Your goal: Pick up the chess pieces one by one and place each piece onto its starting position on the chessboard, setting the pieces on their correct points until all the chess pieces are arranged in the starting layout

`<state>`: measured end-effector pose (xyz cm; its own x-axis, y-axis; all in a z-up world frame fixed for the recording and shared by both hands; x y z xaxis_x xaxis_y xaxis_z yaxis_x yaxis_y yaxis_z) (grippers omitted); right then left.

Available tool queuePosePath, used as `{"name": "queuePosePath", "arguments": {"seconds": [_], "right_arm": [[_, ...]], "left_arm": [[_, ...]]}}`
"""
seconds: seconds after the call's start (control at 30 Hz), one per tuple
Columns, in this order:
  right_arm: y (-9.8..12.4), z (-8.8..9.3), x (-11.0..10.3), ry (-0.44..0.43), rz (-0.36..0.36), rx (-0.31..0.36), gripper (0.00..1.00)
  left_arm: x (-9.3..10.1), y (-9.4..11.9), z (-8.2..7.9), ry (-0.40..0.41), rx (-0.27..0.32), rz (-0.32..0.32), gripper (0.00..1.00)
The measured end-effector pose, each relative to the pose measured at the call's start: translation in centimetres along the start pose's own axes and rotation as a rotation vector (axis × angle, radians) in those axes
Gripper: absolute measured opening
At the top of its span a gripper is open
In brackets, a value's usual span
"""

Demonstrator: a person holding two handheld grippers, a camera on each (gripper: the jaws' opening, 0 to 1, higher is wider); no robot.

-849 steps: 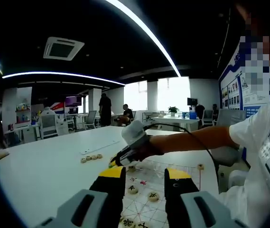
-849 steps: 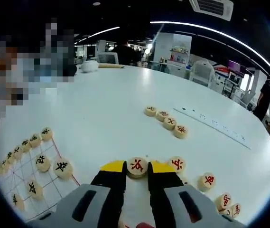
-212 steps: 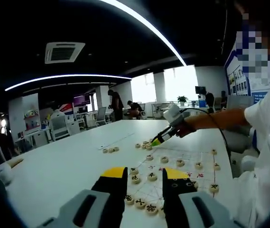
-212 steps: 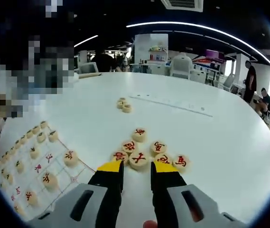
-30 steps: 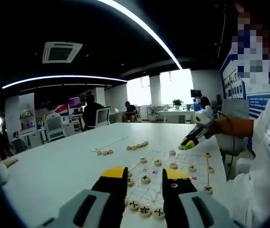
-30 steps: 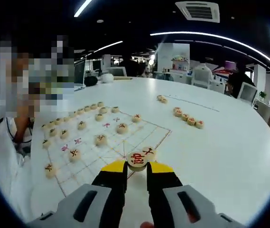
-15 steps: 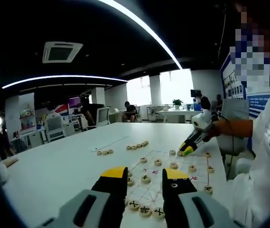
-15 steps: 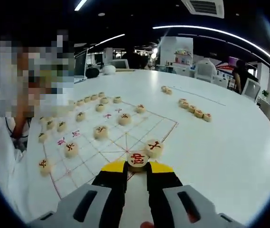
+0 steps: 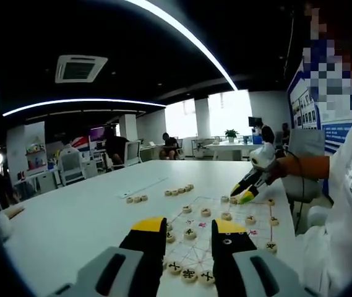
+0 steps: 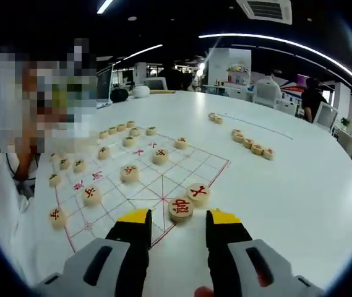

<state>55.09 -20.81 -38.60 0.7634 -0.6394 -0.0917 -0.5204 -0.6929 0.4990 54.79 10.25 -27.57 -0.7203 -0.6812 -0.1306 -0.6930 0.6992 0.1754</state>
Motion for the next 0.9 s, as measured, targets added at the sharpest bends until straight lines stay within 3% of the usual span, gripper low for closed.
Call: {"name": "queuePosePath", "arguments": {"seconds": [0.17,0.43,0.63,0.9], "right_arm": [[2.2,-1.7,0.2,-0.020,0.028,0.087,0.37],[4.5,-3.6,2.1,-0.011,0.103,0.142,0.40],[3.3,-4.8,5.2,-0.008,0.129,0.137,0.40],[-0.4,-5.0,11.1,-0.039,0.142,0.107,0.44]], "left_arm": [[-0.1,0.1,-0.1,0.001,0.003,-0.004,0.31],[0.0,0.0,-0.1,-0.001,0.004,-0.001,0.31],[0.1,0.0,0.0,0.001,0.002,-0.002,0.31],[0.0,0.0,0.1,0.002,0.001,-0.004,0.31]]}}
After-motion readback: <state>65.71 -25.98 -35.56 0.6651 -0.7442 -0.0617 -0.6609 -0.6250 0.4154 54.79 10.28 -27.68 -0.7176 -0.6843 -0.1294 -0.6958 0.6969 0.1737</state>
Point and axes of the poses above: the point that each gripper's makers call its tool centre point, and the gripper's own axes: y roughly backward along the fingers, x roughly to its right, z roughly out of its underside, the point moved 2 cm from there along y, roughly backward along the fingers, and after that the axes turned 13 degrees about -z, right-handed, at the moved point
